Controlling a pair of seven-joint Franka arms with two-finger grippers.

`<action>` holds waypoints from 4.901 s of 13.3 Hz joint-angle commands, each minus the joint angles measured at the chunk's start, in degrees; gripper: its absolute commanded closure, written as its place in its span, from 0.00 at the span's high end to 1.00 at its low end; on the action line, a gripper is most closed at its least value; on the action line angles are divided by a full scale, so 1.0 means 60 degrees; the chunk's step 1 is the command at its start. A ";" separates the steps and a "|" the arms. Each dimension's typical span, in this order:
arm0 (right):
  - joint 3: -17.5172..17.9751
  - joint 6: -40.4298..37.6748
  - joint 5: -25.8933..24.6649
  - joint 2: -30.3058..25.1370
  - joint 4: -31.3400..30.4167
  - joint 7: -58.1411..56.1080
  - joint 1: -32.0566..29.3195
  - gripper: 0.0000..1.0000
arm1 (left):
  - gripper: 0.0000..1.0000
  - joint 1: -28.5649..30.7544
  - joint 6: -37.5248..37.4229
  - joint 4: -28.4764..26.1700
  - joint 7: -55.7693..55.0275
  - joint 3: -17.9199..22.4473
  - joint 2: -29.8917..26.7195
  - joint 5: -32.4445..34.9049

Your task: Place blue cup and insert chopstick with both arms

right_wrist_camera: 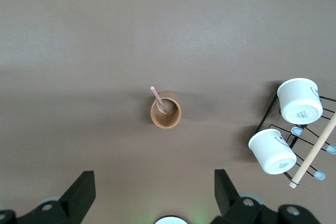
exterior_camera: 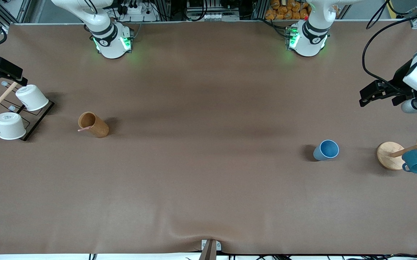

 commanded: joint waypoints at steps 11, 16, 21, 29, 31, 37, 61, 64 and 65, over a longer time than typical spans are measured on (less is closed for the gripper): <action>-0.0052 -0.0034 0.0007 0.0061 0.0115 0.0022 0.0070 1.00 | 1.00 0.0058 -0.0103 0.0175 0.0298 0.0016 0.0147 -0.0091; -0.0067 -0.0020 0.0007 0.0061 0.0115 0.0022 0.0070 1.00 | 1.00 0.0043 -0.0103 0.0175 0.0284 0.0016 0.0220 -0.0105; -0.0052 -0.0005 0.0007 0.0061 0.0100 0.0022 0.0070 1.00 | 1.00 0.0029 0.0247 0.0145 0.0284 0.0016 0.0585 -0.0120; -0.0052 -0.0005 0.0007 0.0061 0.0100 0.0022 0.0070 1.00 | 1.00 -0.0015 0.1185 0.0028 0.0269 0.0001 0.1449 -0.0091; -0.0052 -0.0005 0.0021 0.0061 0.0100 0.0022 0.0070 1.00 | 1.00 -0.0044 0.1811 -0.0525 0.0254 0.0001 0.1612 -0.0076; -0.0067 -0.0005 0.0007 0.0061 0.0100 0.0022 0.0070 1.00 | 1.00 0.0028 0.5223 -0.3569 0.0254 0.0001 0.1437 0.0552; -0.0125 -0.0005 -0.0022 0.0104 0.0159 0.0008 0.0012 1.00 | 0.00 0.1127 0.8409 -0.5055 0.0327 -0.0086 0.2478 0.0759; -0.0125 -0.0019 -0.0110 0.0120 0.0144 -0.0007 -0.0003 1.00 | 0.00 0.1054 0.7269 -0.4501 0.0357 -0.0116 0.2038 0.0759; -0.0111 -0.0034 -0.0110 0.0090 0.0158 -0.0007 0.0026 1.00 | 0.00 0.1054 0.6786 -0.4237 0.0357 -0.0159 0.1964 0.0759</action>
